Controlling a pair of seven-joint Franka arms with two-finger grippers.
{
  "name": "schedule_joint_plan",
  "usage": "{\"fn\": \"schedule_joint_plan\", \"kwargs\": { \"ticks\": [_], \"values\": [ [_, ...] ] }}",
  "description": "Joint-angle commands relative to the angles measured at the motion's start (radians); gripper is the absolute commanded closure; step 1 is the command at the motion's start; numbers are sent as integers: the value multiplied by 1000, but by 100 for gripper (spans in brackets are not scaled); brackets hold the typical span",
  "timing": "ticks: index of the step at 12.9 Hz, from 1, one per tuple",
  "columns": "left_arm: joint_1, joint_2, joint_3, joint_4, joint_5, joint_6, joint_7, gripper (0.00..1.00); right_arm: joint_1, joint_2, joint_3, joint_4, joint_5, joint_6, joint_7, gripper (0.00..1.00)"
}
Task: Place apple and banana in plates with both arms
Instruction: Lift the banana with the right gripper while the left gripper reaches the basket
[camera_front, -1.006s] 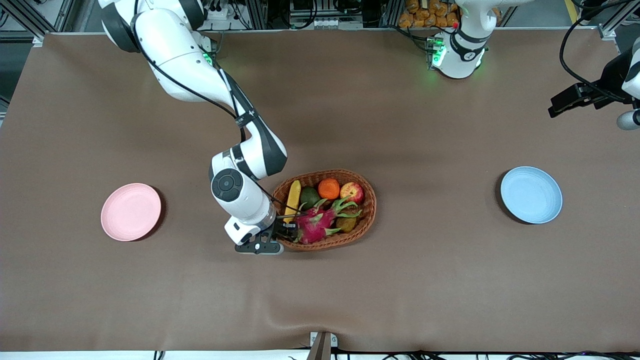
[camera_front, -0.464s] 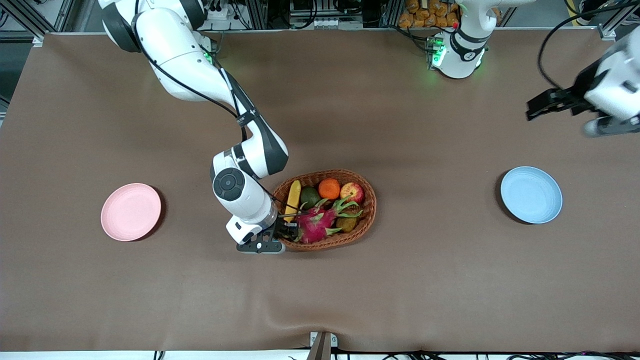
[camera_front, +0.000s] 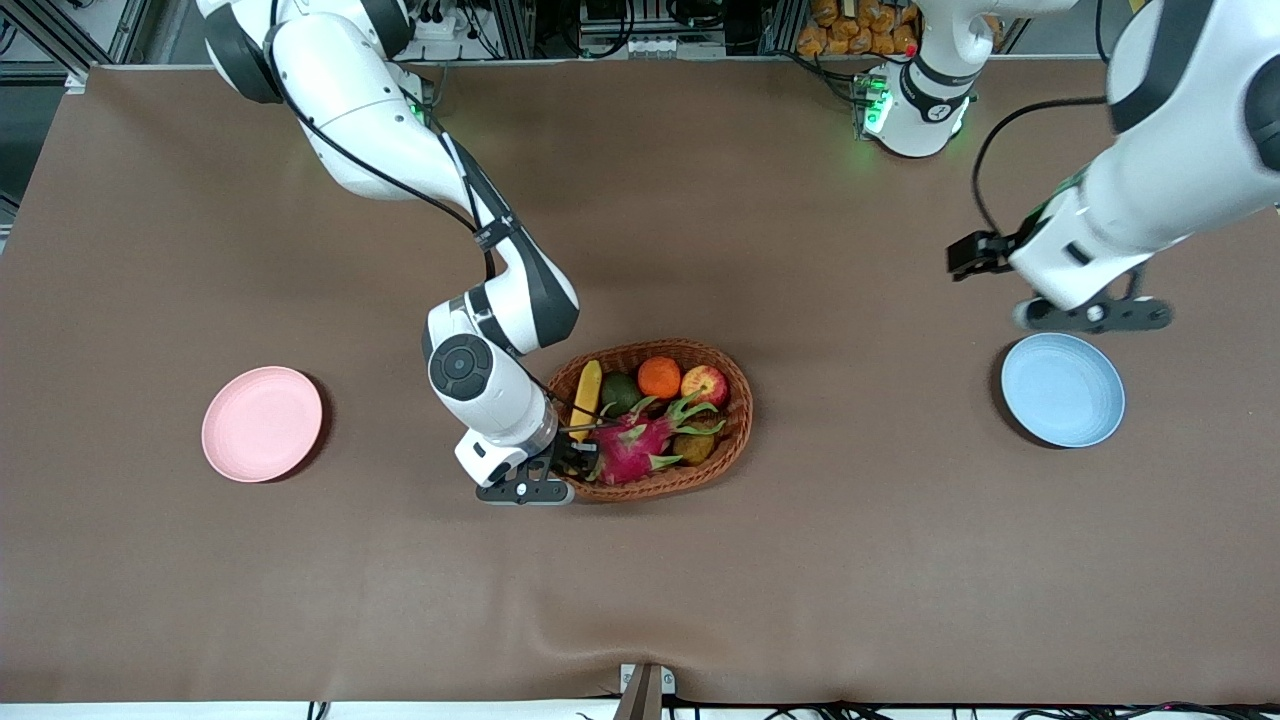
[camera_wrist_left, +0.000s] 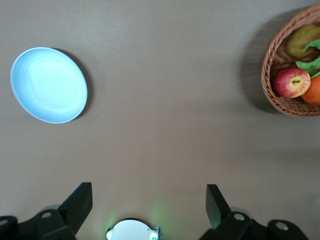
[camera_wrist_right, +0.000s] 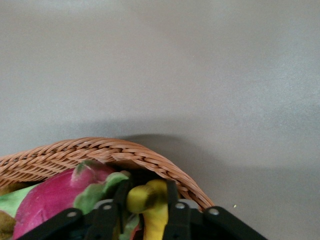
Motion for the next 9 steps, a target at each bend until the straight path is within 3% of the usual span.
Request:
{"fn": "schedule_joint_plan", "kwargs": {
  "ticks": [1, 5, 9],
  "values": [
    [-54, 81, 3, 90, -7, -14, 0, 0, 18, -23, -6, -5, 3, -50, 18, 98],
    [-126, 141, 3, 104, -5, 60, -62, 0, 17, -35, -9, -4, 3, -52, 18, 100],
    [-175, 196, 3, 104, -7, 147, -123, 0, 9, -144, -44, 1, 3, -144, 18, 100]
  ]
}}
